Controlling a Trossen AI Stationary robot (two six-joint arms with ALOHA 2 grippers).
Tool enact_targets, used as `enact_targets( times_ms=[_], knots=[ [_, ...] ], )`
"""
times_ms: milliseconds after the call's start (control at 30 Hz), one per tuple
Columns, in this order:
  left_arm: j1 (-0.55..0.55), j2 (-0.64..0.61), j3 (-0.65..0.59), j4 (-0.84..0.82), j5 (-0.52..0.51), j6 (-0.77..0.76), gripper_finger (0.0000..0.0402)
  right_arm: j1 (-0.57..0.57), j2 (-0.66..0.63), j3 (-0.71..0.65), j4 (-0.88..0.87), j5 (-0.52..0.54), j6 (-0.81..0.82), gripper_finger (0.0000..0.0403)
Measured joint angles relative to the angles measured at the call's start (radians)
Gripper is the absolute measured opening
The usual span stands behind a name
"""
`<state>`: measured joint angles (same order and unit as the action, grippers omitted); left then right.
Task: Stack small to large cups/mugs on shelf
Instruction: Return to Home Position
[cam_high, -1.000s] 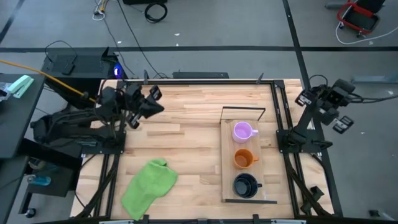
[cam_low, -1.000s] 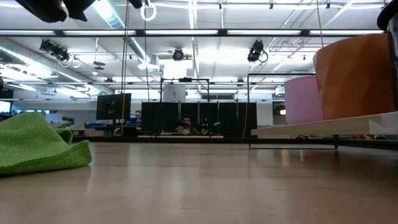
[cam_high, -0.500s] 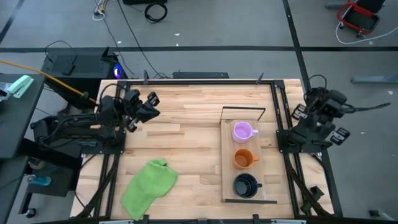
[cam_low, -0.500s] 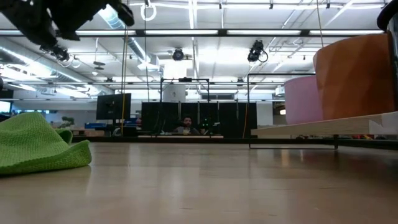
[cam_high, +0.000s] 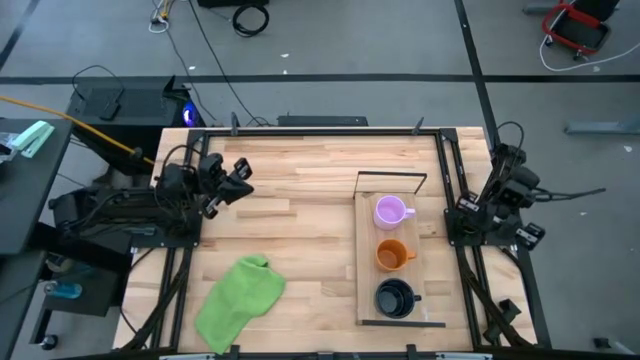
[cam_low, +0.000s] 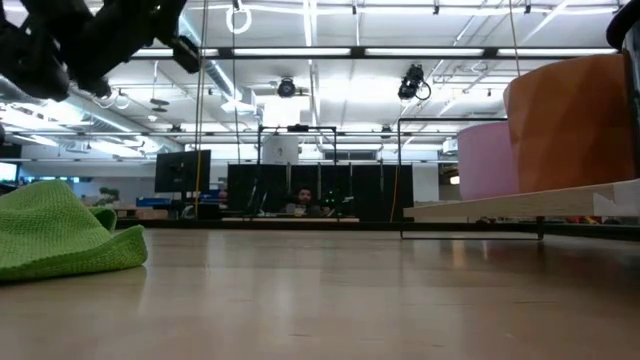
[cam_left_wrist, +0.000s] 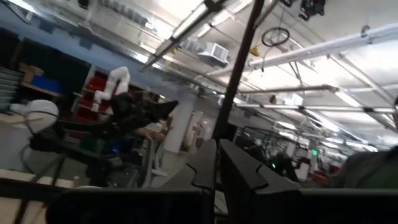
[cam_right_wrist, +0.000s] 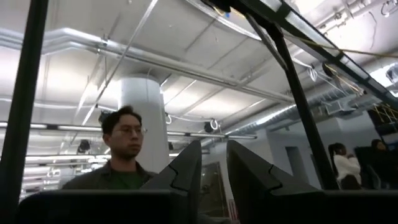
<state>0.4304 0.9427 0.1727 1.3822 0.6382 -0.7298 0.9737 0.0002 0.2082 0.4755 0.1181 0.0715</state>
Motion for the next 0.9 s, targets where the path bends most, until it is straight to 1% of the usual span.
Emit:
enact_targets(
  times_ms=[100, 200, 333, 433, 533, 633, 700, 833, 900],
  knots=[
    [0.073, -0.026, -0.027, 0.035, 0.021, -0.056, 0.0031, 0.0, 0.0, -0.013, 0.012, 0.0, 0.006, 0.0084],
    [0.15, -0.061, -0.026, 0.079, 0.086, -0.133, 0.0034, -0.001, 0.0, -0.017, 0.024, 0.0, -0.001, 0.0084],
    [0.233, -0.129, 0.019, 0.162, 0.191, -0.233, 0.0036, -0.001, 0.0, -0.016, 0.023, 0.0, -0.017, 0.0084],
    [0.289, -0.203, 0.057, 0.171, 0.238, -0.284, 0.0034, -0.001, 0.0, -0.016, 0.024, 0.0, -0.019, 0.0084],
    [0.337, -0.276, 0.066, 0.157, 0.248, -0.337, 0.003, -0.001, 0.0, -0.016, 0.024, 0.0, -0.019, 0.0084],
    [0.361, -0.347, 0.066, 0.124, 0.253, -0.363, 0.0028, -0.001, 0.0, -0.016, 0.024, 0.0, -0.022, 0.0084],
    [0.37, -0.393, 0.066, 0.08, 0.253, -0.362, 0.0029, -0.001, 0.0, -0.016, 0.023, 0.0, -0.022, 0.0084],
    [0.384, -0.475, 0.065, -0.058, 0.258, -0.359, 0.0036, -0.001, 0.0, -0.016, 0.023, 0.0, -0.022, 0.0084],
    [0.387, -0.514, 0.065, -0.093, 0.26, -0.346, 0.0037, -0.001, 0.0, -0.016, 0.023, -0.005, -0.021, 0.0084]
  ],
)
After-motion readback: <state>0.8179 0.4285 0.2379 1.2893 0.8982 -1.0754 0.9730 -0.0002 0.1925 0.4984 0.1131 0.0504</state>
